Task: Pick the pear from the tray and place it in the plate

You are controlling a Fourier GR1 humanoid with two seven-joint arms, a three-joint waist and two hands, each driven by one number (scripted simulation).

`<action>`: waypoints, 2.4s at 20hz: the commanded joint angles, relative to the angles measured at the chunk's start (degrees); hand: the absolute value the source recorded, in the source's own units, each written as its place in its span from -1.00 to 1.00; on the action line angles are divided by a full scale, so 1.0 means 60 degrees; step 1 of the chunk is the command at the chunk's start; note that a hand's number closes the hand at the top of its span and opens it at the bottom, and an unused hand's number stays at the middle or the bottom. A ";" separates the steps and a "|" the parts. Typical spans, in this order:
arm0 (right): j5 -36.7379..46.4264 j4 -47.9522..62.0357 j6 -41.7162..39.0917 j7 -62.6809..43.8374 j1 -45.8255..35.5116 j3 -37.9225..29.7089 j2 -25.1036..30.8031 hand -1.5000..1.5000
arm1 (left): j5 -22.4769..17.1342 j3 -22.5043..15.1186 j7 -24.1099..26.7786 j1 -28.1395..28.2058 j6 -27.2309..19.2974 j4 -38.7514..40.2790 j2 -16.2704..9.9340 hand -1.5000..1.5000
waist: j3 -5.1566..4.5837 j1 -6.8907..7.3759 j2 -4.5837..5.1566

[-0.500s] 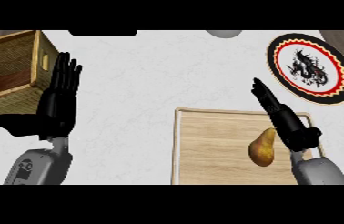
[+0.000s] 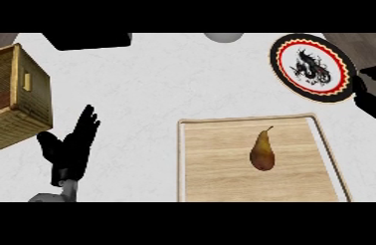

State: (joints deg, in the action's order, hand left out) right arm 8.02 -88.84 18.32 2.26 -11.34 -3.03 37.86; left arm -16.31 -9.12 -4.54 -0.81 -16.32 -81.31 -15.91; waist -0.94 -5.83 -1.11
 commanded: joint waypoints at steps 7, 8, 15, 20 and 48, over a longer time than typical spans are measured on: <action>0.3300 -0.5135 0.3093 -0.2466 0.3314 -0.0349 -0.0592 -1.00 | -0.0095 -0.0703 -0.0503 0.0783 0.0574 -0.0052 0.0201 0.00 | 0.0119 0.0353 0.0033; 0.3812 -0.5540 0.2964 -0.2894 0.3661 -0.0244 -0.0535 -1.00 | -0.0109 -0.0861 -0.0691 0.0958 0.0670 -0.0333 0.0157 0.00 | 0.0119 0.0429 0.0039; 0.5430 -0.7082 -0.0193 -0.5933 0.5512 0.0393 0.0506 -1.00 | -0.0240 -0.0480 -0.0863 0.0433 0.0734 -0.0194 0.0013 0.00 | 0.0086 0.0500 0.0121; 0.6401 -0.8603 -0.2340 -0.8637 0.5433 0.1314 0.0848 -1.00 | 0.0120 -0.1030 -0.0569 0.0546 0.0830 -0.0062 0.0348 0.00 | 0.0098 0.0868 0.0183; 1.0722 -0.3917 -0.5591 -1.2590 0.0550 0.5804 -0.4616 -1.00 | 0.0254 -0.0496 -0.0846 0.0153 0.1235 0.0108 0.0573 0.00 | 0.0147 0.1003 0.0190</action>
State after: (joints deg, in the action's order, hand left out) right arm 68.67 -115.16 -9.88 -64.54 -4.63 30.23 15.47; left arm -14.36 -12.70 -9.18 0.93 -9.84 -83.24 -13.12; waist 0.13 0.41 -0.16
